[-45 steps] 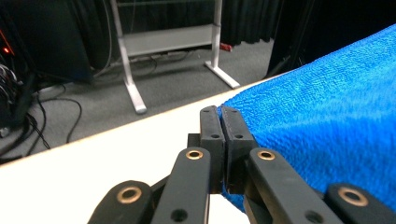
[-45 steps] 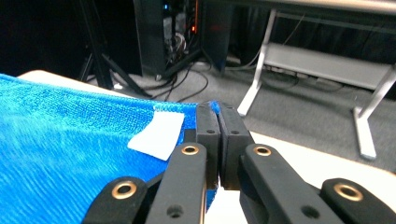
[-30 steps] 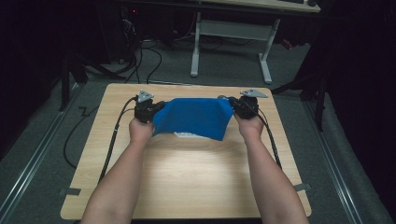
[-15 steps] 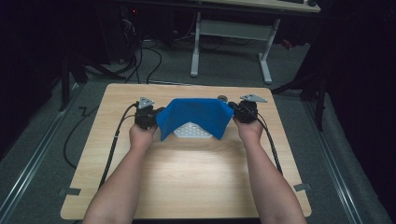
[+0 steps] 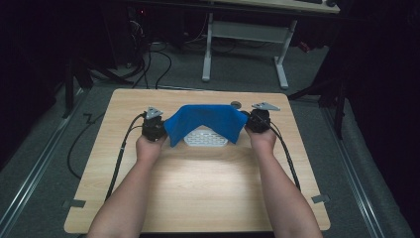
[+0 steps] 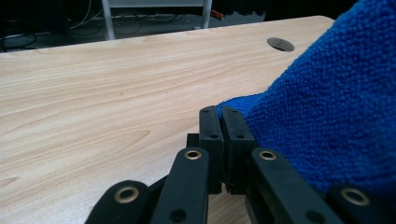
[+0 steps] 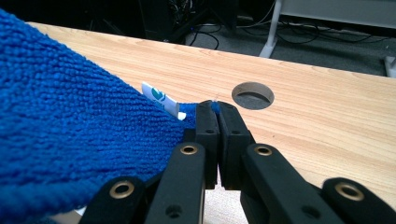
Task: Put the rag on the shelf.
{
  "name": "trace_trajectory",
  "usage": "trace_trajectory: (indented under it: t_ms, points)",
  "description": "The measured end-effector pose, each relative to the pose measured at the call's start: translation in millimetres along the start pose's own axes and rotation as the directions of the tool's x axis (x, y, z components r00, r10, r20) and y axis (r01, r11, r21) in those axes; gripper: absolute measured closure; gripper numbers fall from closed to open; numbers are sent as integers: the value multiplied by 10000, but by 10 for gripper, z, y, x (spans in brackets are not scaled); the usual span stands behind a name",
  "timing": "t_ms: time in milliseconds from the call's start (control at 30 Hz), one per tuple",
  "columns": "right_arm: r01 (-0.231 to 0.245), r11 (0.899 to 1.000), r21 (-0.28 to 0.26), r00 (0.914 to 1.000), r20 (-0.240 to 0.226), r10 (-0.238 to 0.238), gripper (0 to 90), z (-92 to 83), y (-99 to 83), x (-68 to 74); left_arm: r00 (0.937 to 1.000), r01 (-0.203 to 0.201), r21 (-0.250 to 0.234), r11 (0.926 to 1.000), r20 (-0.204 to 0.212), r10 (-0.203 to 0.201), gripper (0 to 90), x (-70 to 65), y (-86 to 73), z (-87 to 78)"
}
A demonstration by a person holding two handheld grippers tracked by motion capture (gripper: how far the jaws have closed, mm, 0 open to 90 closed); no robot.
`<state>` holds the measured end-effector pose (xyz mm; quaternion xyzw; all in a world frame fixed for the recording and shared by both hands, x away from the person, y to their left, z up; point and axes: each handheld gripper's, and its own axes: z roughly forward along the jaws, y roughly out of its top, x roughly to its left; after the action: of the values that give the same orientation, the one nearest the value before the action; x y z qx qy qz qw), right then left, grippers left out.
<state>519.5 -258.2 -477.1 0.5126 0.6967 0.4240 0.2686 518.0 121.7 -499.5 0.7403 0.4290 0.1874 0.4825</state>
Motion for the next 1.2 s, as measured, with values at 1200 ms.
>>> trace_trajectory:
  t_ms: [1200]
  points:
    - [-97,9999,112,9977,674,89,579,-197,-45,-165,9922,176,213,9996,-1238,-148,543,188,-108,-259]
